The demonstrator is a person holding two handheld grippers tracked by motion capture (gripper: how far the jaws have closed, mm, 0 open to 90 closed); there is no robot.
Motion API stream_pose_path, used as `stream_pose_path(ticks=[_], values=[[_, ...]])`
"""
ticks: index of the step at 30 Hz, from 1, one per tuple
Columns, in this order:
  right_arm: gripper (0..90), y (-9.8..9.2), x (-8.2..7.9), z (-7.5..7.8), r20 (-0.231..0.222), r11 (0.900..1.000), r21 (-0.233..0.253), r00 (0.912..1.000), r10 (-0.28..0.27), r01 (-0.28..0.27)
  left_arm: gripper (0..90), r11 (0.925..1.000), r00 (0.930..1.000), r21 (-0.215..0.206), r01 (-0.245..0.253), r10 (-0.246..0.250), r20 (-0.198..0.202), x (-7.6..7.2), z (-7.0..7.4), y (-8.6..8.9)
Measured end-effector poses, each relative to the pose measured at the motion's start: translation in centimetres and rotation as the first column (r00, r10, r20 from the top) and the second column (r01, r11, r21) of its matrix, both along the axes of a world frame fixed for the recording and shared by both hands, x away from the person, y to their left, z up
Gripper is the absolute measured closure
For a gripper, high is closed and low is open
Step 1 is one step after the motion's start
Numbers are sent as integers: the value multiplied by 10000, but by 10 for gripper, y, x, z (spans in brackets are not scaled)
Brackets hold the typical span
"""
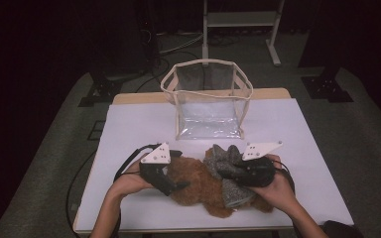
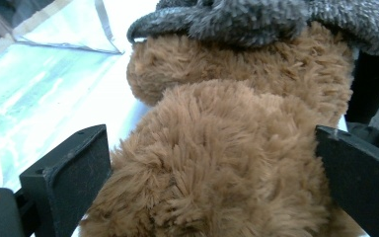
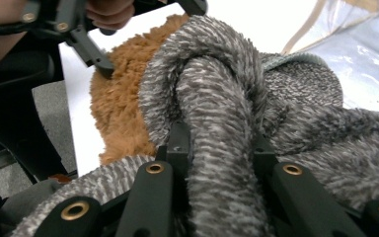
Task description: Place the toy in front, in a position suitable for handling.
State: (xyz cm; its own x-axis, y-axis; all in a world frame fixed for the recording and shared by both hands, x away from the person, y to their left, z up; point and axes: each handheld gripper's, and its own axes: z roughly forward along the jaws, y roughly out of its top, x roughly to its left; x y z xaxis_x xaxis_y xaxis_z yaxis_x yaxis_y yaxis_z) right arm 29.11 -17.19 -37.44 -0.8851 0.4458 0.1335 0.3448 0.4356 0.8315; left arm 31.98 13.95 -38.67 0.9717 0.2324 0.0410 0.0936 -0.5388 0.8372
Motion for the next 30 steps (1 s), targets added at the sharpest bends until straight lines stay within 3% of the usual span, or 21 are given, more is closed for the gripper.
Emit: stream_pose_path(ticks=[2, 5, 11, 15, 22, 27, 30], values=[[707, -1, 1, 1, 61, 10000, -11, 10000, -27, 27, 78, 9996, 9991, 129, 251, -246, -360, 0, -3, -3], [710, -7, 6, 5, 130, 9995, 32, 9994, -319, 319, 138, 9974, 9978, 330, 642, -637, -161, -6, -5, -6], [708, -25, 12, 5, 176, 9917, -11, 9915, -1289, 1289, 146, 9920, 9941, 639, 1088, -1086, -65, -10, -2, -4], [717, -18, 7, 1, 58, 9977, 54, 9977, -681, 681, 79, 9927, 9950, 691, 992, -999, 70, -8, 0, -1], [732, -14, -7, -1, 311, 9999, -120, 9995, -105, 109, 22, 9986, 9986, -38, 523, -524, -80, -2, 0, 4], [735, -20, -15, -3, 290, 9995, -59, 9990, 326, -324, 15, 9986, 9973, -207, 486, -497, -546, 0, -3, 3], [735, -20, -15, -4, 242, 9989, -35, 9986, 466, -465, 6, 9984, 9936, -74, 566, -571, -975, 1, -8, -1]])
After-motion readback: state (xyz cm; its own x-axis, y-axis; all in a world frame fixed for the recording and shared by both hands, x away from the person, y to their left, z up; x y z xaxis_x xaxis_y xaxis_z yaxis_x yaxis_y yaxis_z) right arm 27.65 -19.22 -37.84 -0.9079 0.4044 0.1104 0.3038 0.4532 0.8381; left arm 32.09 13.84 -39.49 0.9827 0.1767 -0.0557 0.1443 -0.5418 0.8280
